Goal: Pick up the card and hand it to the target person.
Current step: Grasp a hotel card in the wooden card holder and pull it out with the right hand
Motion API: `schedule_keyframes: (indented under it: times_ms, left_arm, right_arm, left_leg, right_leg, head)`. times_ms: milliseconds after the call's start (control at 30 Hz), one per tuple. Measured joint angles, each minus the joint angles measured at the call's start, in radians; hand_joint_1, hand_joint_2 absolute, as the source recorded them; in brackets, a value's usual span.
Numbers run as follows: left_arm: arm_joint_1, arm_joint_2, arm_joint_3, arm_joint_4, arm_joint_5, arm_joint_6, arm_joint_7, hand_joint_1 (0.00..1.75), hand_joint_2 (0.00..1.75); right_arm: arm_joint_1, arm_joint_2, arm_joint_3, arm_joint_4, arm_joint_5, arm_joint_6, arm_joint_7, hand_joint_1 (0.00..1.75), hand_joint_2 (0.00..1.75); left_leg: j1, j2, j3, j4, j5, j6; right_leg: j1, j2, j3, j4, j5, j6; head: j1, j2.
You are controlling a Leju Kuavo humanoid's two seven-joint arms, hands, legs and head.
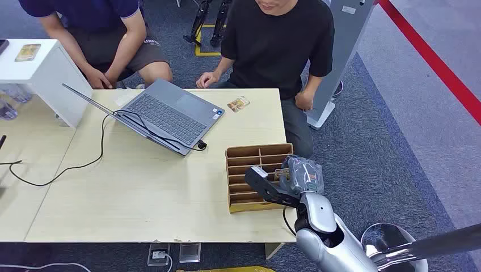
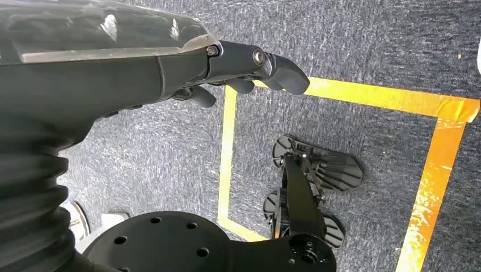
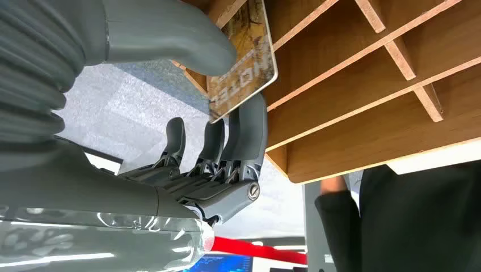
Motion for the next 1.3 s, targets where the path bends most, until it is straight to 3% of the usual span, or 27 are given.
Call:
schedule_keyframes:
  times_ms: [367, 733, 1300]
  left_arm:
    - [0.000, 0.000, 0.000, 0.000, 0.003, -0.001, -0.002, 0.00, 1.75]
    - [-0.001, 0.000, 0.000, 0.000, 0.004, -0.001, -0.005, 0.00, 1.75]
    - [-0.001, 0.000, 0.000, 0.000, 0.025, 0.002, -0.020, 0.00, 1.75]
  right_arm:
    - [0.000, 0.000, 0.000, 0.012, -0.005, -0.009, 0.000, 1.27, 1.75]
    - [-0.002, 0.000, 0.000, 0.014, -0.020, -0.012, 0.000, 1.72, 1.75]
    - [-0.015, -0.001, 0.018, 0.023, -0.097, -0.070, -0.010, 1.73, 1.75]
  left_leg:
    - [0.000, 0.000, 0.000, 0.000, 0.000, 0.000]
    - [0.000, 0.000, 0.000, 0.000, 0.000, 0.000]
    - [0.000, 0.000, 0.001, 0.000, 0.000, 0.000]
  right_leg:
    - [0.000, 0.000, 0.000, 0.000, 0.000, 0.000]
    - [0.000, 0.000, 0.001, 0.000, 0.000, 0.000]
    - [0.000, 0.000, 0.001, 0.000, 0.000, 0.000]
  head:
    - [0.000, 0.000]
    - [0.000, 0.000]
    - [0.000, 0.000]
